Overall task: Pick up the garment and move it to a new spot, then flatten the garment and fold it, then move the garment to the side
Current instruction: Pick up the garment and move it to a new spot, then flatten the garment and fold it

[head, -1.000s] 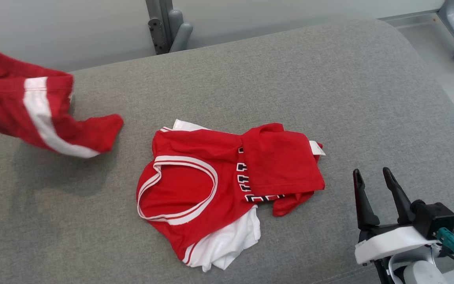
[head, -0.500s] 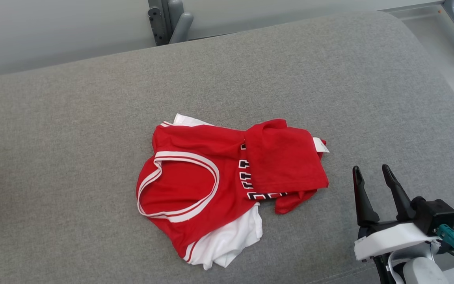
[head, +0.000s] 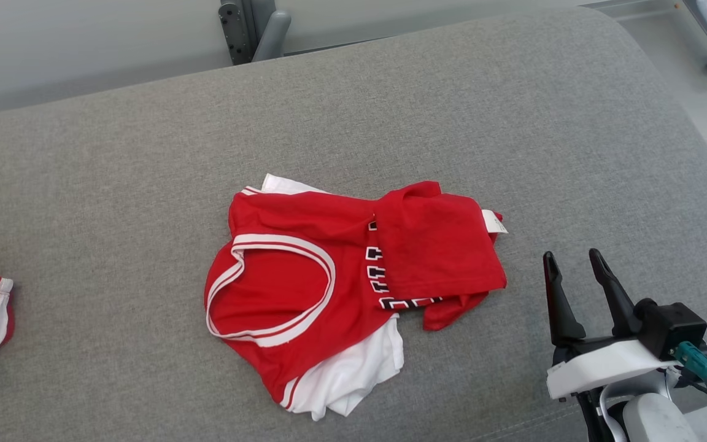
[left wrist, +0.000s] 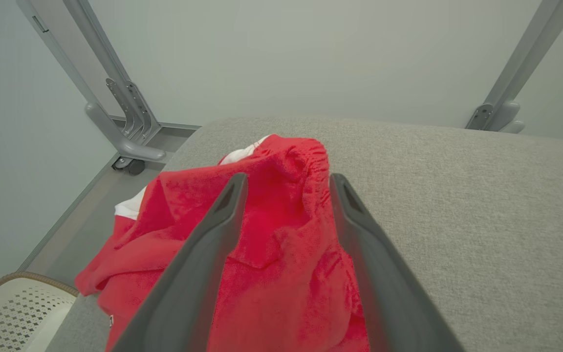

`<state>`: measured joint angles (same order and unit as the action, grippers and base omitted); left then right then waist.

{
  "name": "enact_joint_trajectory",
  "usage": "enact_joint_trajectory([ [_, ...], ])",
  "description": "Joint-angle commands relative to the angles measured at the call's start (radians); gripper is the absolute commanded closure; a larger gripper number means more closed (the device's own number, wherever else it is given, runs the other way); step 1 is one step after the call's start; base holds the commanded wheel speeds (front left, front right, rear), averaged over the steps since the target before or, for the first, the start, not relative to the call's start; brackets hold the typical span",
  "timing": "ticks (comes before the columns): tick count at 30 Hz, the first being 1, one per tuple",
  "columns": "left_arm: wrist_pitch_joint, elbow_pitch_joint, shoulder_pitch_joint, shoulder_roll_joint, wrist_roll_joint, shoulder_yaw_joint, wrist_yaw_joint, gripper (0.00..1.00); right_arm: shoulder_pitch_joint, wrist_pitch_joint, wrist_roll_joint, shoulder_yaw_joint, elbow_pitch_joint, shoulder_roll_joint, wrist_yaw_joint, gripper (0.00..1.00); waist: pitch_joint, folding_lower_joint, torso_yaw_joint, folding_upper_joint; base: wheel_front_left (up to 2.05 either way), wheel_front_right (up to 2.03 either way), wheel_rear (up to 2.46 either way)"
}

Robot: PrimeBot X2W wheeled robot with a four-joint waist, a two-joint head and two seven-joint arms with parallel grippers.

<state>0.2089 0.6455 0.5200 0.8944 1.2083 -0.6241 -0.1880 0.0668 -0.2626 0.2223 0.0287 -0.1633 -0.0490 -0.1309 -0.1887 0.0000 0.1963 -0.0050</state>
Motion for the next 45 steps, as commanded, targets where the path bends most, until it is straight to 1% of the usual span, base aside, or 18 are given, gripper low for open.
enact_joint_trajectory([
  [1, 0.011, 0.004, -0.003, -0.005, -0.009, 0.001, 0.002, 0.00, -0.005, -0.003, 0.000, -0.003, -0.001, -0.003, 0.000, 0.00, 0.001, 0.0000, 0.000, 0.0050, 0.00, 0.00, 0.00],
  [3, 0.037, 0.007, 0.010, -0.025, -0.006, 0.029, 0.007, 0.00, -0.014, -0.003, -0.001, -0.004, 0.002, -0.003, 0.000, 0.00, 0.005, 0.0000, 0.000, 0.0050, 0.00, 0.00, 0.00],
  [5, 0.052, -0.013, 0.006, -0.045, -0.025, 0.066, 0.013, 0.00, -0.025, -0.003, -0.005, -0.014, 0.004, -0.003, 0.000, 0.00, 0.015, 0.0000, -0.006, 0.0050, 0.00, 0.00, 0.00],
  [7, 0.057, -0.061, -0.009, -0.063, -0.088, 0.122, 0.006, 0.00, -0.034, -0.003, -0.010, -0.024, 0.012, -0.003, 0.000, 0.00, 0.027, 0.0000, -0.021, 0.0050, 0.00, 0.00, 0.00],
  [8, 0.056, -0.125, -0.063, -0.110, -0.156, 0.196, -0.001, 0.00, -0.045, -0.003, -0.027, -0.021, 0.021, -0.002, 0.000, 0.00, 0.040, 0.0000, -0.037, 0.0050, 0.00, 0.00, 0.00],
  [10, 0.055, -0.210, -0.126, -0.162, -0.232, 0.272, -0.007, 0.00, -0.054, -0.003, -0.045, -0.027, 0.034, -0.004, 0.000, 0.00, 0.055, 0.0000, -0.051, 0.0050, 0.00, 0.00, 0.00],
  [13, 0.055, -0.333, -0.250, -0.243, -0.333, 0.379, 0.003, 0.00, -0.060, -0.003, -0.077, -0.034, 0.056, -0.003, 0.000, 0.00, 0.078, 0.0000, -0.068, 0.0050, 0.00, 0.00, 0.00],
  [16, 0.055, -0.424, -0.386, -0.327, -0.422, 0.452, 0.015, 0.00, -0.066, -0.003, -0.103, -0.039, 0.079, -0.003, 0.000, 0.00, 0.099, 0.0000, -0.082, 0.0050, 0.00, 0.00, 0.00],
  [20, 0.056, -0.524, -0.511, -0.447, -0.538, 0.531, 0.081, 0.00, -0.074, -0.003, -0.127, -0.054, 0.103, -0.016, 0.000, 0.00, 0.123, 0.0000, -0.099, 0.0050, 0.00, 0.00, 0.00],
  [23, 0.056, -0.550, -0.587, -0.538, -0.623, 0.566, 0.147, 0.00, -0.088, -0.003, -0.138, -0.061, 0.110, -0.022, 0.000, 0.00, 0.136, 0.0000, -0.105, 0.0050, 0.00, 0.00, 0.00],
  [27, 0.056, -0.544, -0.666, -0.626, -0.728, 0.591, 0.232, 0.00, -0.107, -0.003, -0.151, -0.071, 0.098, -0.036, 0.000, 0.00, 0.162, 0.0000, -0.102, 0.0050, 0.00, 0.00, 0.00],
  [29, 0.056, -0.526, -0.700, -0.650, -0.776, 0.593, 0.264, 0.00, -0.112, -0.003, -0.157, -0.080, 0.090, -0.036, 0.000, 0.00, 0.169, 0.0000, -0.095, 0.0050, 0.00, 0.00, 0.00],
  [32, 0.056, -0.514, -0.729, -0.689, -0.832, 0.609, 0.285, 0.00, -0.122, -0.003, -0.167, -0.077, 0.077, -0.044, 0.000, 0.00, 0.180, 0.0000, -0.083, 0.0050, 0.00, 0.00, 0.00],
  [36, 0.056, -0.506, -0.760, -0.743, -0.874, 0.656, 0.299, 0.00, -0.133, -0.003, -0.178, -0.079, 0.065, -0.048, 0.000, 0.00, 0.198, 0.0000, -0.077, 0.0050, 0.00, 0.00, 0.00],
  [39, 0.056, -0.507, -0.752, -0.770, -0.895, 0.677, 0.309, 0.00, -0.149, -0.003, -0.183, -0.085, 0.056, -0.048, 0.000, 0.00, 0.205, 0.0000, -0.092, 0.0050, 0.00, 0.00, 0.00],
  [45, 0.056, -0.520, -0.725, -0.793, -0.922, 0.691, 0.318, 0.00, -0.141, -0.003, -0.185, -0.075, 0.047, -0.049, 0.000, 0.00, 0.205, 0.0000, -0.114, 0.0050, 0.00, 0.00, 0.00],
])
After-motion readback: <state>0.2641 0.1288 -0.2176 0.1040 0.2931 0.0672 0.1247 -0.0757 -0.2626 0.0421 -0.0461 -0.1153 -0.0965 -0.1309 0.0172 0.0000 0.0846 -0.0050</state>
